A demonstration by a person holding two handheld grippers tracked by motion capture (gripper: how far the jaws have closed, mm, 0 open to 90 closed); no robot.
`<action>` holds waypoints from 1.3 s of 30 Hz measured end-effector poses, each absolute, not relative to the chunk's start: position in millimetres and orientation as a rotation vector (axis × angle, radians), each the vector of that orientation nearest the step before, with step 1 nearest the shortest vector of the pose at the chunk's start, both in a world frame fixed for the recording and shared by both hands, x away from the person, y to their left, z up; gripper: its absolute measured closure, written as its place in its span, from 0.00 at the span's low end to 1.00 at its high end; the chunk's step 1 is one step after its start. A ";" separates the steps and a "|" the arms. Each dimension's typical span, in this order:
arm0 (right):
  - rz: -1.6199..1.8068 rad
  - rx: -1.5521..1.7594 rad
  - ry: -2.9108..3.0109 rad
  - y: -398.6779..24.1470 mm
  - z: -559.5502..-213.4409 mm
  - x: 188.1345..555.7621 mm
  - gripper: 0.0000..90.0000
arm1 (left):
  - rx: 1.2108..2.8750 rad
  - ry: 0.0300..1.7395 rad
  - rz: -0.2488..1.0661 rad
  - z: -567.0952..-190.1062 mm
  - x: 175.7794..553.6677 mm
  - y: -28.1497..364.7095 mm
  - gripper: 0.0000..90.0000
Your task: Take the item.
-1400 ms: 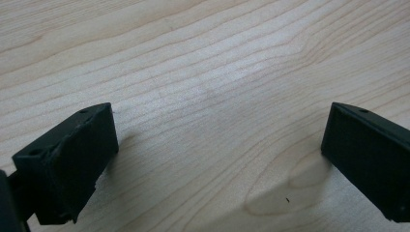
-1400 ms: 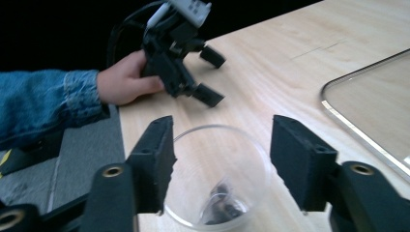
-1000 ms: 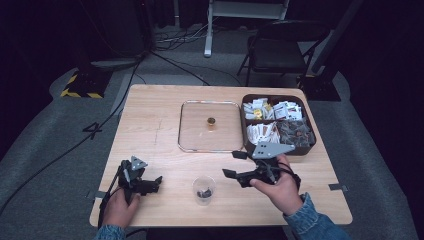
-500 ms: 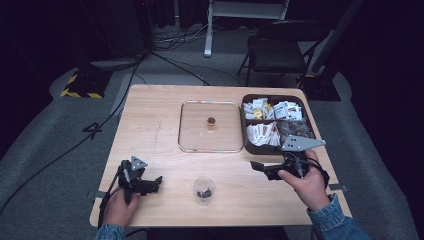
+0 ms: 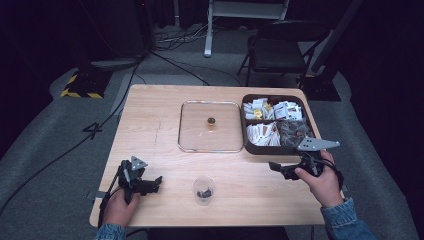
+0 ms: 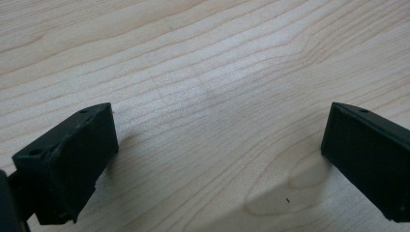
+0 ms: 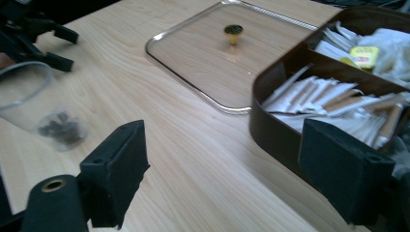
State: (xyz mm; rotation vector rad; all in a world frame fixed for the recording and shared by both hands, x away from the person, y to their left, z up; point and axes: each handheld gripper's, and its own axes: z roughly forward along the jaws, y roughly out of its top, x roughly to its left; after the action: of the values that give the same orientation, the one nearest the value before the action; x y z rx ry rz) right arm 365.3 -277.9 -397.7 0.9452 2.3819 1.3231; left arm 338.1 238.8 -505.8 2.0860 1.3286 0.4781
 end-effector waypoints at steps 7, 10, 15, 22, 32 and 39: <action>1.322 1.025 2.339 -297.2 -421.7 369.5 0.18 | 2.086 1.328 0.478 -505.9 338.2 238.8 0.00; 1.388 1.079 2.280 -306.3 -439.4 370.0 0.18 | 2.086 1.328 0.478 -505.9 338.2 238.8 0.00; 1.343 1.125 2.295 -312.1 -454.2 374.2 0.19 | 2.085 1.330 0.475 -505.9 338.1 238.7 0.00; 1.256 1.132 2.334 -313.9 -476.3 378.6 0.18 | 2.085 1.329 0.476 -505.9 338.1 238.7 0.00; 1.146 1.139 2.383 -310.6 -499.6 379.3 0.18 | 2.085 1.329 0.478 -505.9 338.2 238.8 0.00; 1.134 1.101 2.398 -308.9 -503.3 374.6 0.18 | 2.086 1.329 0.478 -505.8 338.2 238.8 0.00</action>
State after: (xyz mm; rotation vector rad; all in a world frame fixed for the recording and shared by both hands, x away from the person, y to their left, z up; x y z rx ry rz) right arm 374.6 -308.9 -503.3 1.1008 2.3984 1.1336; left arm 338.2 238.8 -505.8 2.0858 1.3288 0.4781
